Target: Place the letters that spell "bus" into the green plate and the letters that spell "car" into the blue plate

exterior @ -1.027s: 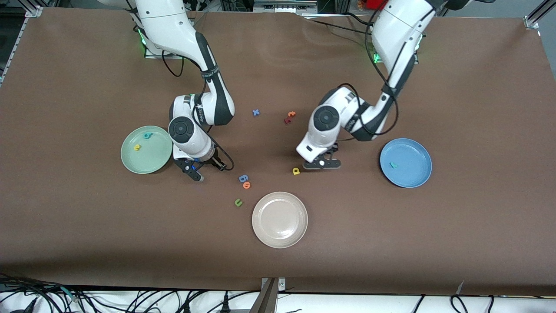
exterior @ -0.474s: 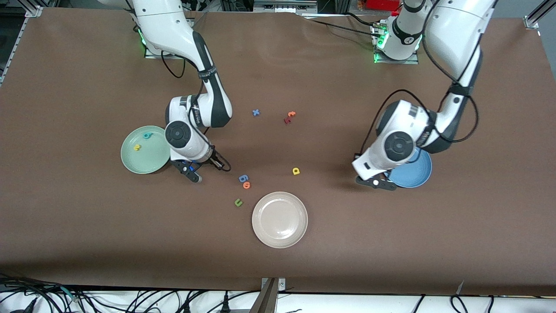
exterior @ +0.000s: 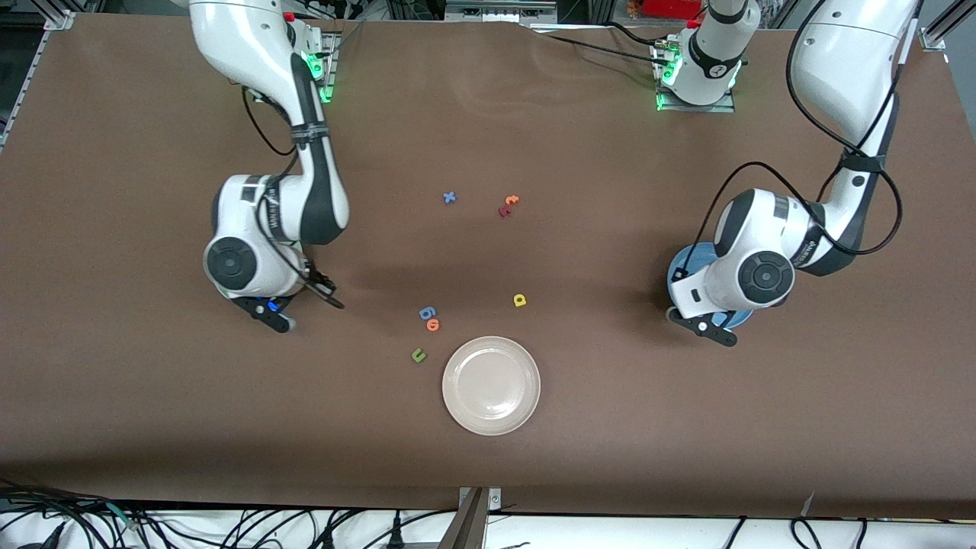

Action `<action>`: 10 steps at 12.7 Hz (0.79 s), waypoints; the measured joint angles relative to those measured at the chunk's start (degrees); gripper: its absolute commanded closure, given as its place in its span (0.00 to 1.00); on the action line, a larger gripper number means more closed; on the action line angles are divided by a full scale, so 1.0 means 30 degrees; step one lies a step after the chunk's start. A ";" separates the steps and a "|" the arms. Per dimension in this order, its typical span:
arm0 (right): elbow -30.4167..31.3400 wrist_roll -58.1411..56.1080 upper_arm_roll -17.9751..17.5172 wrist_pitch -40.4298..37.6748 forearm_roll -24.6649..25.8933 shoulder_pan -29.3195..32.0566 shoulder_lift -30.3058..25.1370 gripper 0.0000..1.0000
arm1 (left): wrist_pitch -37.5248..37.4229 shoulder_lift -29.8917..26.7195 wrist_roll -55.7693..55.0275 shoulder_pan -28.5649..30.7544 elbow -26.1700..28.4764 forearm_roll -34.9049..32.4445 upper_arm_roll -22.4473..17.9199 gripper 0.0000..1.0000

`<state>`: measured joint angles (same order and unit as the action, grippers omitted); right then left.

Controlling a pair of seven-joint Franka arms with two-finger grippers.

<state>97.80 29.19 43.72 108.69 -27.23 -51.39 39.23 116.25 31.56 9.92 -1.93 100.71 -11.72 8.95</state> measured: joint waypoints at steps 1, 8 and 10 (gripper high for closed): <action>0.0281 -0.0760 0.0275 -0.0084 0.0001 0.0109 0.0005 0.96 | -0.0018 0.0083 0.0331 0.0225 0.0020 -0.0487 -0.0002 0.64; 0.4432 -0.7024 0.1650 0.2330 -0.0826 0.0160 0.0034 0.95 | 0.0003 0.0361 0.1182 0.0347 -0.0004 -0.0490 0.0155 0.00; 0.5399 -0.8332 0.1673 0.3193 -0.1664 0.0171 0.0033 0.92 | 0.0436 0.0438 -0.0732 -0.0010 -0.0019 0.1268 0.0571 0.00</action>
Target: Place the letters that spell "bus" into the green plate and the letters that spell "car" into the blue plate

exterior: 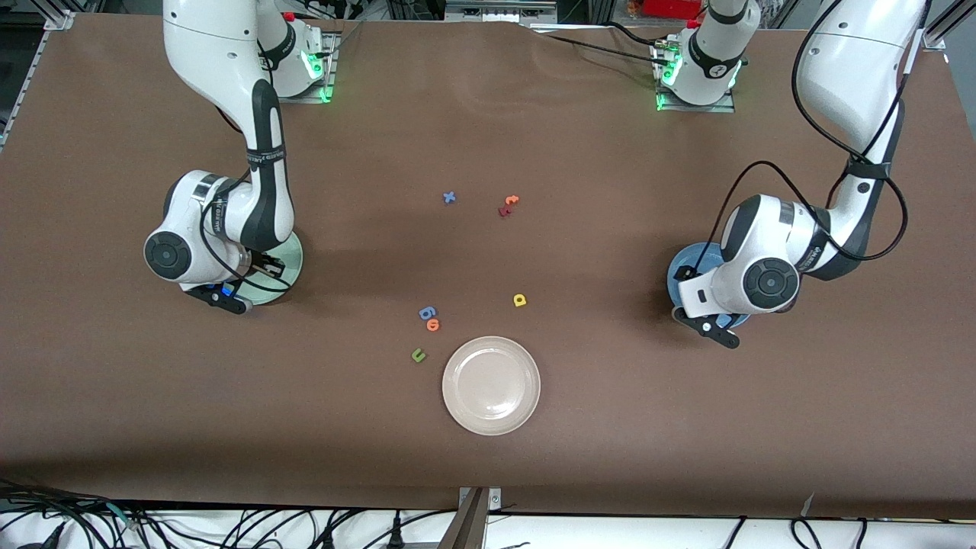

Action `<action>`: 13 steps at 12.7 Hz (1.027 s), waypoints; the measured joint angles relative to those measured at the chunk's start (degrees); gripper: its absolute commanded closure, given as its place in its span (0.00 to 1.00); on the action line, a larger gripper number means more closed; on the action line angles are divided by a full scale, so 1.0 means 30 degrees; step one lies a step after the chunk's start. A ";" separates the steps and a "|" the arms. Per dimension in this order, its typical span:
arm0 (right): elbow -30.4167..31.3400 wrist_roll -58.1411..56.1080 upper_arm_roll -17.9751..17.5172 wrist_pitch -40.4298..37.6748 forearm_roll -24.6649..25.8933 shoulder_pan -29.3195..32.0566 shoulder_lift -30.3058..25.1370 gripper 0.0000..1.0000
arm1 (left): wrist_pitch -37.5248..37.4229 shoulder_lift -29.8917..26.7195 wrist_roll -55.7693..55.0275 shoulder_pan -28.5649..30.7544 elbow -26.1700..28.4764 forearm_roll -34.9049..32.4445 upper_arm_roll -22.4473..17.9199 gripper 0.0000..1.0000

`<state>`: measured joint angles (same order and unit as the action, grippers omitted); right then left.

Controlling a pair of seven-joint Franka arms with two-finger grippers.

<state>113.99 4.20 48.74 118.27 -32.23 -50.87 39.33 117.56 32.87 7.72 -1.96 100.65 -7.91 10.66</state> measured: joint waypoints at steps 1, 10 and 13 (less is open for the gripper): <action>0.0296 -0.0517 0.0027 0.0134 -0.0476 0.0022 -0.0002 0.81 | 0.0631 0.0098 -0.1663 -0.0641 -0.0106 0.0579 0.0194 0.00; -0.0656 -0.1848 0.2195 -0.2313 -0.1051 -0.0014 -0.0499 0.01 | 0.1364 0.3640 -1.3775 -0.6674 -0.5290 0.0809 0.0339 0.00; -0.4115 -0.1950 0.4540 -0.7091 -0.1049 0.0027 -0.1161 0.01 | 0.1430 0.5365 -1.5632 -0.7801 -0.7487 0.0809 0.0314 0.00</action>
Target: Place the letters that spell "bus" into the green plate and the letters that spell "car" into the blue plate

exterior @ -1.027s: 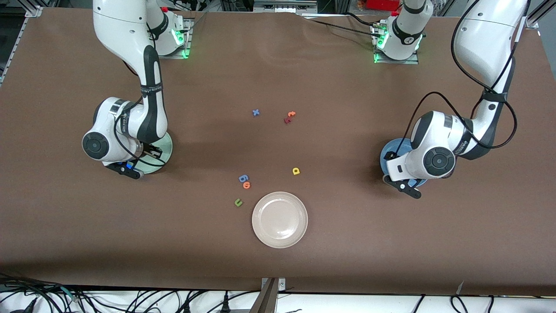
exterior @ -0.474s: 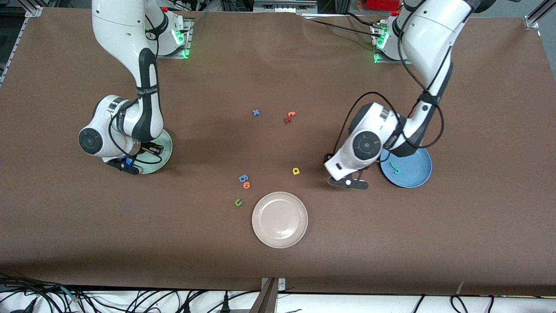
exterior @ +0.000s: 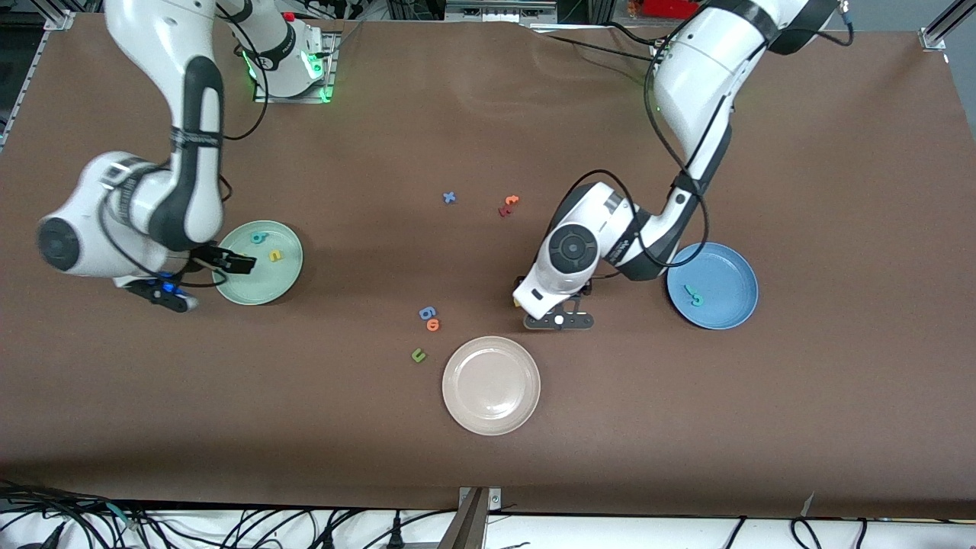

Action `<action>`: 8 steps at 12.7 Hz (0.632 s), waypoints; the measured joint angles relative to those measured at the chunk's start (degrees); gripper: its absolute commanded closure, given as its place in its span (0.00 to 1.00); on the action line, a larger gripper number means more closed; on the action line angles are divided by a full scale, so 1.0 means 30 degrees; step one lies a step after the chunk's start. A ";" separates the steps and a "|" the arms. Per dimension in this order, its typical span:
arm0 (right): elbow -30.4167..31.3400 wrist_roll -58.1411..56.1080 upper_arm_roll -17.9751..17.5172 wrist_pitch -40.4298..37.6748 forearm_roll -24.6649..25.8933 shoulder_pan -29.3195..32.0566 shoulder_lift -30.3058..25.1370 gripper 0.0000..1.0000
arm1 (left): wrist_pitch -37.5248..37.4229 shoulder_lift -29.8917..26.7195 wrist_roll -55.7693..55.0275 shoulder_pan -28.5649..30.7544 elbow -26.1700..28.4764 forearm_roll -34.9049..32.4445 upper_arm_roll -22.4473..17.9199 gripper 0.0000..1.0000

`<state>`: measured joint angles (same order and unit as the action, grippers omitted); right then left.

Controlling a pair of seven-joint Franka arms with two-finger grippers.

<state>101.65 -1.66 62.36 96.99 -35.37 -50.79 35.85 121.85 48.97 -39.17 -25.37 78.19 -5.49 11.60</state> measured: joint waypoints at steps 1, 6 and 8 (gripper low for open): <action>-0.1007 0.0000 0.0420 -0.0878 0.0001 0.0085 -0.0164 0.01 | 0.0025 0.0434 -0.0483 -0.0286 -0.0613 0.0000 -0.0017 0.00; -0.4884 0.0001 0.0817 -0.4424 0.0001 0.1387 -0.0229 0.01 | 0.0410 0.1458 -0.1142 -0.0745 -0.1819 0.0000 -0.0075 0.03; -0.5763 0.0001 0.1092 -0.4736 0.0000 0.1431 -0.0231 0.01 | 0.0629 0.1770 -0.1144 -0.0863 -0.1831 0.0000 -0.0074 0.06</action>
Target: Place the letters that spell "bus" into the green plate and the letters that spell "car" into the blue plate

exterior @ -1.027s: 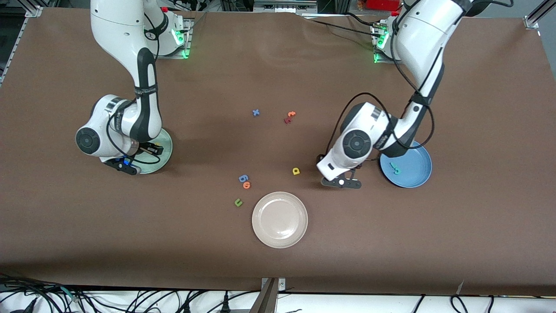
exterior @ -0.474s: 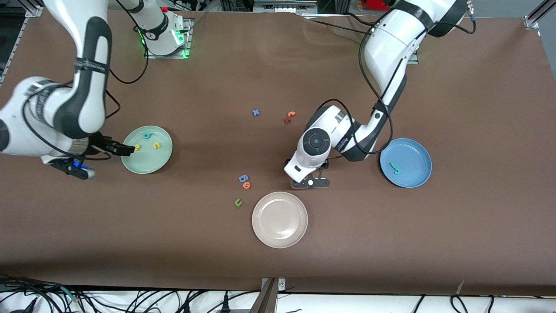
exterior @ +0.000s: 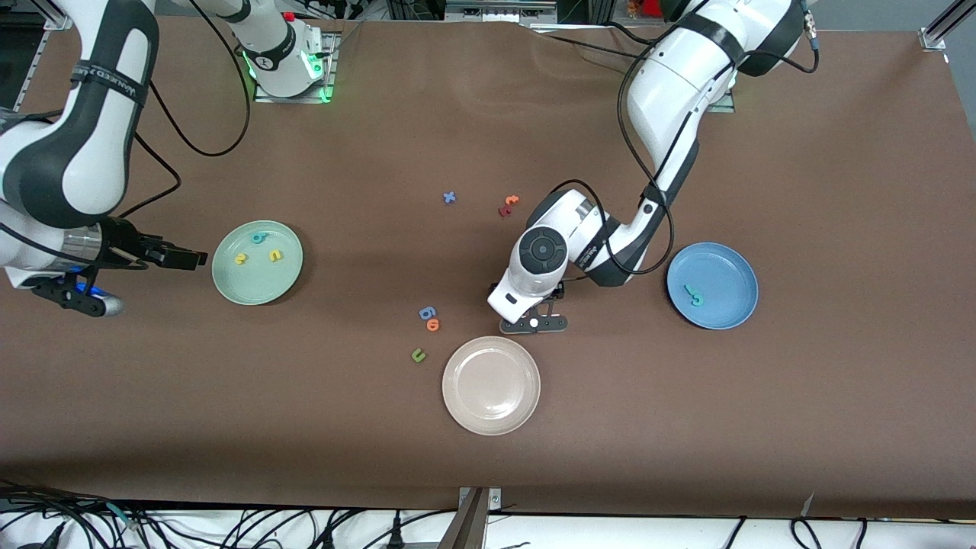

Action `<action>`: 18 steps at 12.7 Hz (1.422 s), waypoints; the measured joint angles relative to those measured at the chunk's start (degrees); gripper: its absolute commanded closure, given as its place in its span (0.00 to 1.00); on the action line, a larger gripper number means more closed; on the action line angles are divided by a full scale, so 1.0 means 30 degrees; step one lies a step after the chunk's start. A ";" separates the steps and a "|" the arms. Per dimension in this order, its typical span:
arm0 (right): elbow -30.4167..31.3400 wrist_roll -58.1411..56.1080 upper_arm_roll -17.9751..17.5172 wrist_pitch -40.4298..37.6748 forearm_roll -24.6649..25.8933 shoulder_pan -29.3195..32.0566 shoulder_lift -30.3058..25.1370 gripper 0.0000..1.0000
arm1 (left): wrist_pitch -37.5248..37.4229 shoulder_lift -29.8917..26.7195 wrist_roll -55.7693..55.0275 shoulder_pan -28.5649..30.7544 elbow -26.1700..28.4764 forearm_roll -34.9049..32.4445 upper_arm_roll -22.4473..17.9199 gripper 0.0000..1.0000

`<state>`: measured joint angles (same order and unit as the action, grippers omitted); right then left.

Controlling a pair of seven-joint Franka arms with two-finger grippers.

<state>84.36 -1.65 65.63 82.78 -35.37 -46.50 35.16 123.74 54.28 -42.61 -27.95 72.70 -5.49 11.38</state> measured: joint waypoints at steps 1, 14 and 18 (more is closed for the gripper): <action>-0.0267 0.0000 0.0143 -0.0032 0.0000 0.0006 -0.0003 0.01 | 0.0027 0.0130 -0.0002 -0.0051 -0.0011 0.0000 0.0000 0.10; -0.4668 0.0045 -0.3519 -0.2347 -0.0039 0.5217 -0.0188 0.02 | 0.0034 0.0335 -0.0003 -0.0106 -0.0232 0.0000 -0.0027 0.70; -0.5726 0.1053 -1.1768 -0.1830 0.6410 0.9651 -0.2496 0.01 | 0.0034 0.0336 -0.0003 -0.0110 -0.0250 0.0000 -0.0032 0.77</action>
<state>67.18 1.51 30.33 77.30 -16.14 -17.54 27.67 123.84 55.28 -42.62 -28.29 71.95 -5.49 11.29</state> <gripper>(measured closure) 0.013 0.727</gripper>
